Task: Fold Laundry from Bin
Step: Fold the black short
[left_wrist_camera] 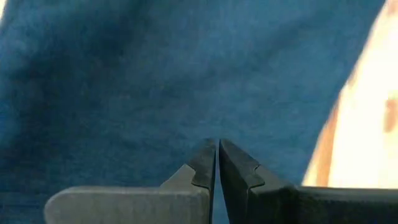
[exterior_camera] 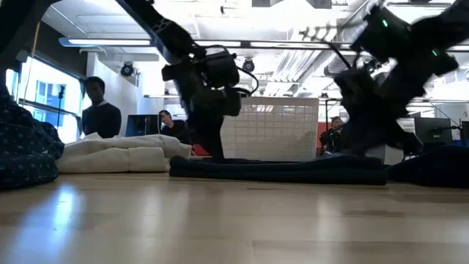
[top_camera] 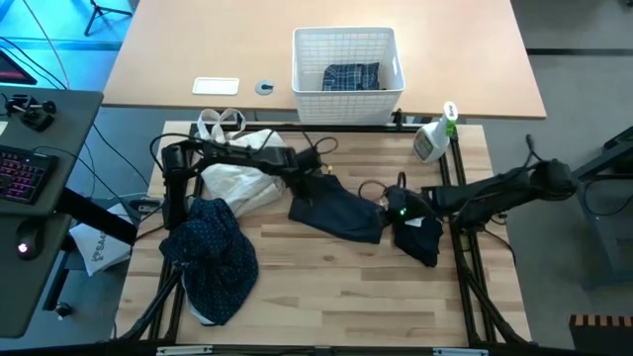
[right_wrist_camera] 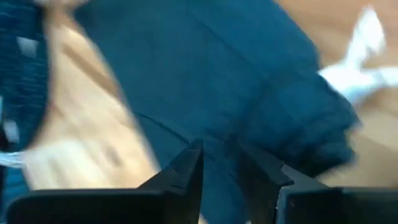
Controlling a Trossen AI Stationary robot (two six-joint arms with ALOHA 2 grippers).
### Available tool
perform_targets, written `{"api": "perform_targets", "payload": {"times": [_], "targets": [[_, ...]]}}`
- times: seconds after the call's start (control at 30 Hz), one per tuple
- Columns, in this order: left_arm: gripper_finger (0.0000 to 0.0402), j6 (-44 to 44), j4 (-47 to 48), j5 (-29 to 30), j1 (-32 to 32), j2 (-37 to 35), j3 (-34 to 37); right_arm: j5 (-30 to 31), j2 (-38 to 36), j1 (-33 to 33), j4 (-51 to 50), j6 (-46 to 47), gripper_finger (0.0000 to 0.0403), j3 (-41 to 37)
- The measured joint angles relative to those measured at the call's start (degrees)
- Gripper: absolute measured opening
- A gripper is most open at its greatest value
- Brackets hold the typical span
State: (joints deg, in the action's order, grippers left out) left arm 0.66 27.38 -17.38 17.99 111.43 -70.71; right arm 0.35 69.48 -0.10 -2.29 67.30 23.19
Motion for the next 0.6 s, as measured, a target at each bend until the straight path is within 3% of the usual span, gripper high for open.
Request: {"api": "perform_targets", "payload": {"times": [0.17, 0.33, 0.43, 0.6], "targets": [[0.0009, 0.0, -4.9, 9.4, -0.4, -0.5, 6.0, -0.7, 2.9, 2.6, 4.2, 1.8, 0.0097, -2.5], [0.0009, -0.1, 0.3, 11.3, 1.9, -2.2, 4.3, -2.0, -0.3, 4.6, 5.0, -6.0, 0.0098, 3.1], [0.0009, 0.5, 2.0, 12.1, 2.5, -5.1, 2.2, -1.7, -2.4, 5.2, 0.2, -14.9, 0.0099, 8.2], [0.0009, 0.0, 4.5, 11.9, 1.9, -9.9, 1.7, -4.6, -3.1, 6.6, -9.6, -39.6, 0.0105, 16.3]]}}
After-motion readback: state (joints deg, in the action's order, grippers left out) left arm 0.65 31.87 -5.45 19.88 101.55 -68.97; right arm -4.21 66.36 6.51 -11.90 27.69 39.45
